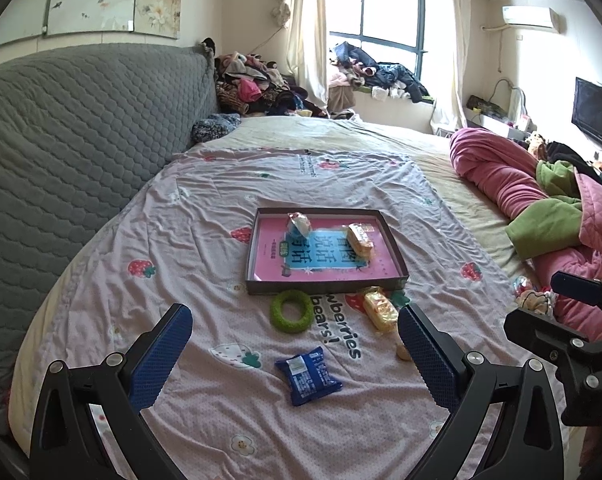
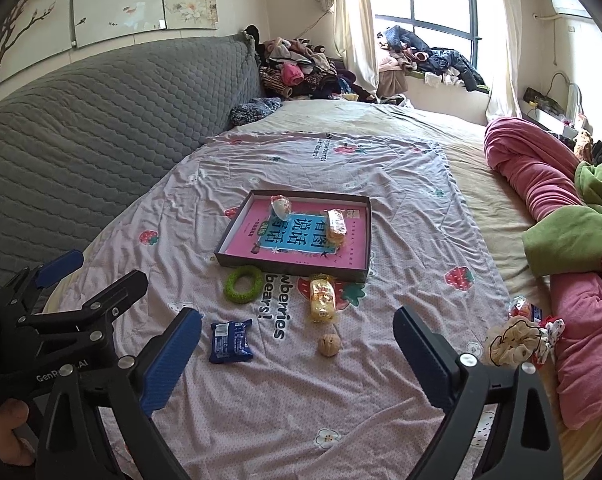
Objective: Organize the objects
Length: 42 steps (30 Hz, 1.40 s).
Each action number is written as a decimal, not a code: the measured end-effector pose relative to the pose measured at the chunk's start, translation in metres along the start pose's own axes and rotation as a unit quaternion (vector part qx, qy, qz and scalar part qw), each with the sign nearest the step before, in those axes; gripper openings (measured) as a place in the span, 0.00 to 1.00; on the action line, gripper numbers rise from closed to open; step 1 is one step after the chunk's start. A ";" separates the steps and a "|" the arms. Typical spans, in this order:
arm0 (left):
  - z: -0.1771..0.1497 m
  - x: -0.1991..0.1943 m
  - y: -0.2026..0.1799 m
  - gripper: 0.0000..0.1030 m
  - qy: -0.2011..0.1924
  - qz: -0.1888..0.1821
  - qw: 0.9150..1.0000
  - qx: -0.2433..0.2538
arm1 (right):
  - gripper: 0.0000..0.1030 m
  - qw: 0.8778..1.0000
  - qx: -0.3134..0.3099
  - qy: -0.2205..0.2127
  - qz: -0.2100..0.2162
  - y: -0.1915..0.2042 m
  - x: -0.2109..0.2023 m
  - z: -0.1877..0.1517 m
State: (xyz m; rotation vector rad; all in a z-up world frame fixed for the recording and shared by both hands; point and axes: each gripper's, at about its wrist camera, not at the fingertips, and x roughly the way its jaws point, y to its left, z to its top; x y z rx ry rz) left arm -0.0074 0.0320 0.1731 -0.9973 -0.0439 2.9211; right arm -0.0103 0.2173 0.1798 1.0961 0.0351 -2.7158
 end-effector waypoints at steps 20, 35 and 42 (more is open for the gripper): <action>-0.035 0.041 -0.007 1.00 0.043 -0.017 0.999 0.012 | 0.96 0.999 0.001 0.032 -0.017 -0.014 0.038 -0.028; -0.060 0.074 -0.008 0.99 0.081 -0.005 0.997 0.021 | 0.96 0.998 -0.001 0.064 -0.028 -0.024 0.071 -0.050; -0.068 0.087 -0.009 0.99 0.093 -0.004 0.996 0.019 | 0.96 0.996 0.000 0.079 -0.027 -0.028 0.086 -0.059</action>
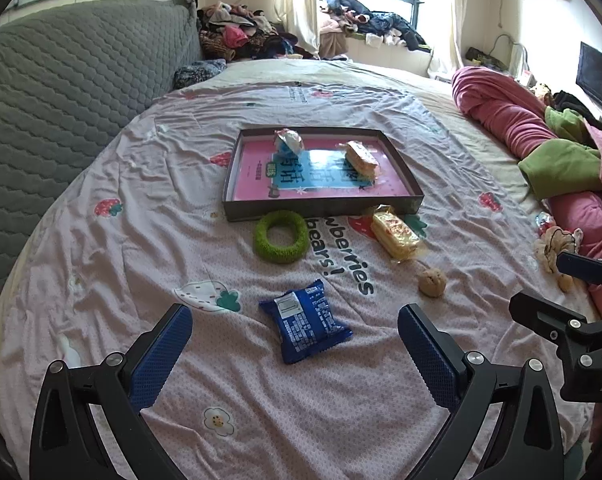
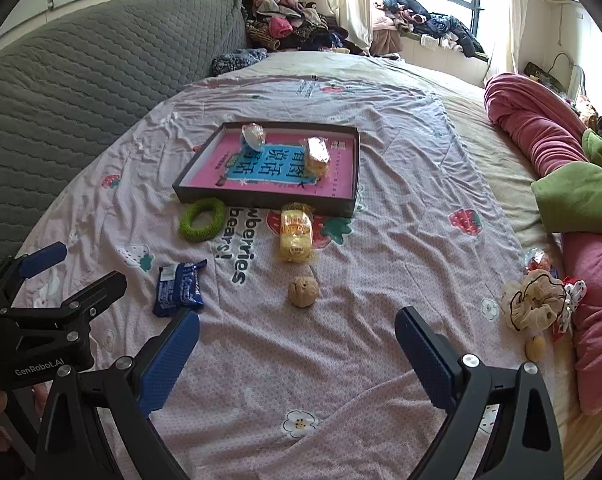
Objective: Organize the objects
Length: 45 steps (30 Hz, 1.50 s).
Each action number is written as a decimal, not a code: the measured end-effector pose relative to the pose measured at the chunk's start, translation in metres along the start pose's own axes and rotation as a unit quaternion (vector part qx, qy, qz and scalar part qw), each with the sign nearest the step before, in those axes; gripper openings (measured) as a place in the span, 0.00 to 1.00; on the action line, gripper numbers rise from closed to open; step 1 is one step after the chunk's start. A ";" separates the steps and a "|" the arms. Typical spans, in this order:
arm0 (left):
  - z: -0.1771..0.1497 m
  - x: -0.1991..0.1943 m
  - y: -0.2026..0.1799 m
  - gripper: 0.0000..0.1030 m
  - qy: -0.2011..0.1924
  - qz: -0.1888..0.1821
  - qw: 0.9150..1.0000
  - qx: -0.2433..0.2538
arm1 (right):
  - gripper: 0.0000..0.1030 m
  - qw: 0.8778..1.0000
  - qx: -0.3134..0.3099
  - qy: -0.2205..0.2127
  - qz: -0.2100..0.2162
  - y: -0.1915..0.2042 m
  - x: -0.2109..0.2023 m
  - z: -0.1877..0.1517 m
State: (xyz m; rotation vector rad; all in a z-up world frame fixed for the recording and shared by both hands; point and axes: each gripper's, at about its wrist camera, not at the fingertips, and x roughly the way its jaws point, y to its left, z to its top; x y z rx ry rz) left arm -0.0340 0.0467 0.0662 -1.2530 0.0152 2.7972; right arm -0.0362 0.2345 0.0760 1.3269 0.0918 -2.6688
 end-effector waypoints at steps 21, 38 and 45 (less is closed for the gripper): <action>-0.014 0.036 -0.002 0.99 0.033 -0.006 0.999 -0.001 | 0.96 1.000 -0.006 0.021 -0.007 -0.002 0.029 -0.009; -0.018 0.064 -0.005 0.99 0.054 -0.003 0.999 0.002 | 0.96 0.999 -0.005 0.035 -0.015 -0.006 0.058 -0.009; -0.017 0.079 -0.001 0.99 0.063 -0.002 0.998 -0.007 | 0.96 0.999 -0.004 0.046 -0.013 -0.006 0.074 -0.007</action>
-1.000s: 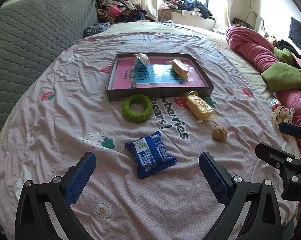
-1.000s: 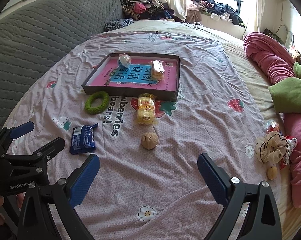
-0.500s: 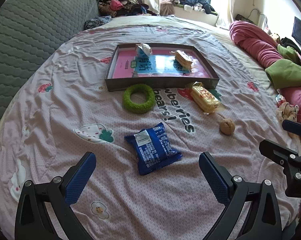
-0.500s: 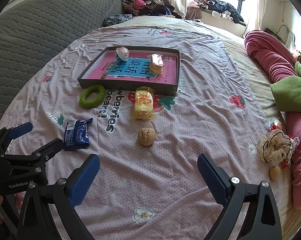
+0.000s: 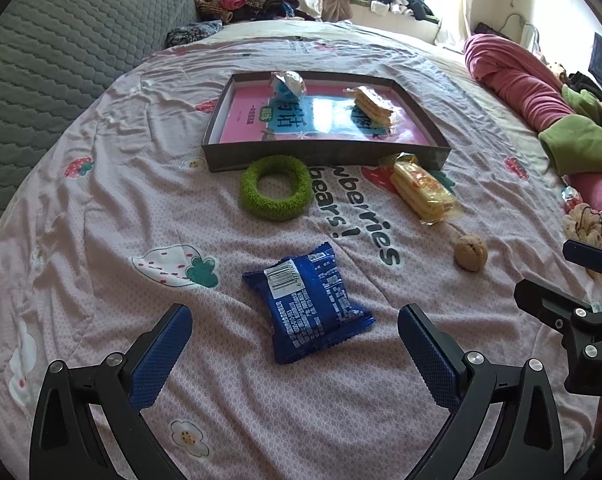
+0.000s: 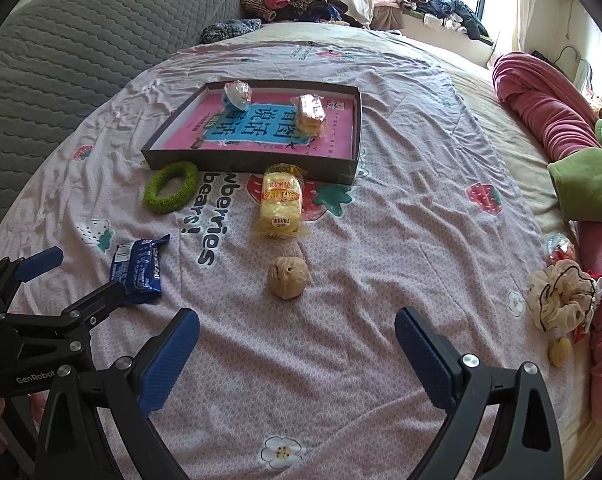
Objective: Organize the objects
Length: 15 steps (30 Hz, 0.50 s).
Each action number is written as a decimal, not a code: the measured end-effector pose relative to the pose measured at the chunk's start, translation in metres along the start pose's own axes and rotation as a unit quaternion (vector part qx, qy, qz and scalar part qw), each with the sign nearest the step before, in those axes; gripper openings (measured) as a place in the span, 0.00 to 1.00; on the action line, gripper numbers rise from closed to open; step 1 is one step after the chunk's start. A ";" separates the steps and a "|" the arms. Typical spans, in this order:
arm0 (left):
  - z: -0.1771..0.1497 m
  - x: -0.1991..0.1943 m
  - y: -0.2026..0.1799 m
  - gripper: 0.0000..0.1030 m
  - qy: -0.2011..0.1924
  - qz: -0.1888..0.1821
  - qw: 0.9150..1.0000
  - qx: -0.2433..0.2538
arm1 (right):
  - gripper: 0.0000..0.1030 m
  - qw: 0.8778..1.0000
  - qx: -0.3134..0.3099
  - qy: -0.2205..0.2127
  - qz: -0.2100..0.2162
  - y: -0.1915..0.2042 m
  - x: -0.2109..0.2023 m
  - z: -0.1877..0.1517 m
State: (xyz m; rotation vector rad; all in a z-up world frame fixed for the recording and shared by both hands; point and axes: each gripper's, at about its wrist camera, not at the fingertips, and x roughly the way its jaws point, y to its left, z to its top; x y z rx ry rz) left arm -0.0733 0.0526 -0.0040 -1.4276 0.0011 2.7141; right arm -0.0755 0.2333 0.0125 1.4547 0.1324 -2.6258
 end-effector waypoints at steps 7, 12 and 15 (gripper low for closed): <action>0.000 0.014 0.000 0.99 0.008 -0.006 1.000 -0.002 | 0.96 1.000 0.005 0.009 -0.001 -0.002 0.016 0.002; 0.001 0.022 -0.001 0.99 0.010 -0.005 1.000 -0.001 | 0.96 1.000 0.007 0.012 -0.004 -0.004 0.023 0.004; 0.001 0.025 -0.001 0.99 0.009 -0.007 1.000 -0.003 | 0.96 1.000 0.010 0.014 -0.004 -0.006 0.028 0.006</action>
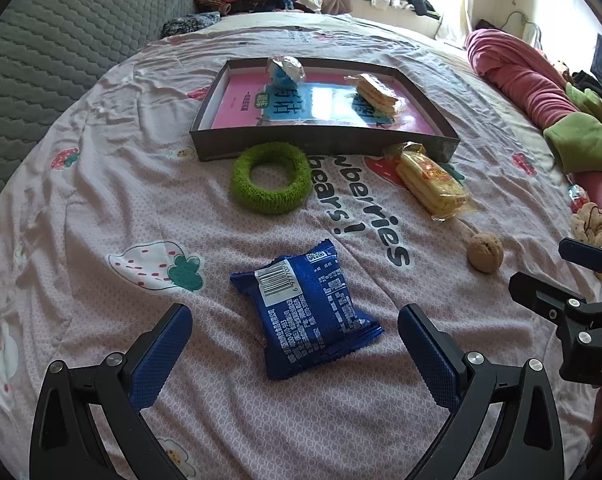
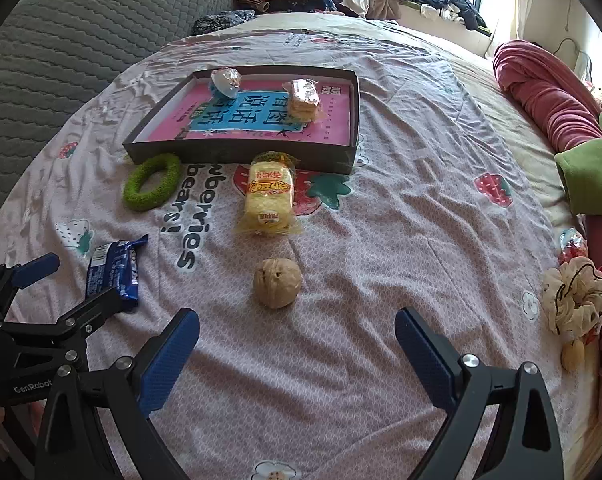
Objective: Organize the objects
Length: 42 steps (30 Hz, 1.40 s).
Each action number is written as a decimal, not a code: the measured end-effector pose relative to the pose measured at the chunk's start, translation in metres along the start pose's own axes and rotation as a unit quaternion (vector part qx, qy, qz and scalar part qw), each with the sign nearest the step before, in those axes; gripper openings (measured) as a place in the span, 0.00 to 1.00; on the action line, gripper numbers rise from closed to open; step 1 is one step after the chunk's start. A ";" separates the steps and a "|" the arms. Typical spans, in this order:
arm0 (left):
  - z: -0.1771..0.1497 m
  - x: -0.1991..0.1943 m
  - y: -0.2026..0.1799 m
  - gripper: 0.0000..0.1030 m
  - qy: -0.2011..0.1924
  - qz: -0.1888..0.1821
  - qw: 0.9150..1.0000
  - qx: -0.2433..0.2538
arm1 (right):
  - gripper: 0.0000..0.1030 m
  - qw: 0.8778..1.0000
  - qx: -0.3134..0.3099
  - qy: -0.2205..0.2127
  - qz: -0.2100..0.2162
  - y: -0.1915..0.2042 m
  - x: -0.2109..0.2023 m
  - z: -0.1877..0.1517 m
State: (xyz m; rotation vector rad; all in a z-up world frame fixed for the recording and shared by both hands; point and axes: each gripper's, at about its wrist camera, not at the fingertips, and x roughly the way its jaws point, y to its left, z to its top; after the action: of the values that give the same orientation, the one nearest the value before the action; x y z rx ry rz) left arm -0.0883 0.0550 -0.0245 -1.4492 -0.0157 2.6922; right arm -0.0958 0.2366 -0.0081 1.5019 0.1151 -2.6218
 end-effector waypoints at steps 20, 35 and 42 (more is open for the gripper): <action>0.003 0.021 0.006 0.99 0.004 0.016 1.000 -0.011 | 0.90 1.000 0.007 0.018 0.005 0.002 0.039 0.010; 0.001 0.026 0.003 0.99 0.007 0.016 1.000 -0.014 | 0.81 1.000 -0.001 0.022 0.006 0.011 0.052 0.011; 0.001 0.026 0.001 0.92 0.007 0.014 1.000 -0.009 | 0.75 1.000 0.006 0.018 0.004 0.010 0.054 0.012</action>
State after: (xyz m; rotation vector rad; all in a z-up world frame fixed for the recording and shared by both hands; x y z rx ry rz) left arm -0.1034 0.0561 -0.0451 -1.4854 -0.0194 2.7112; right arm -0.1312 0.2215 -0.0486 1.5492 0.0975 -2.5952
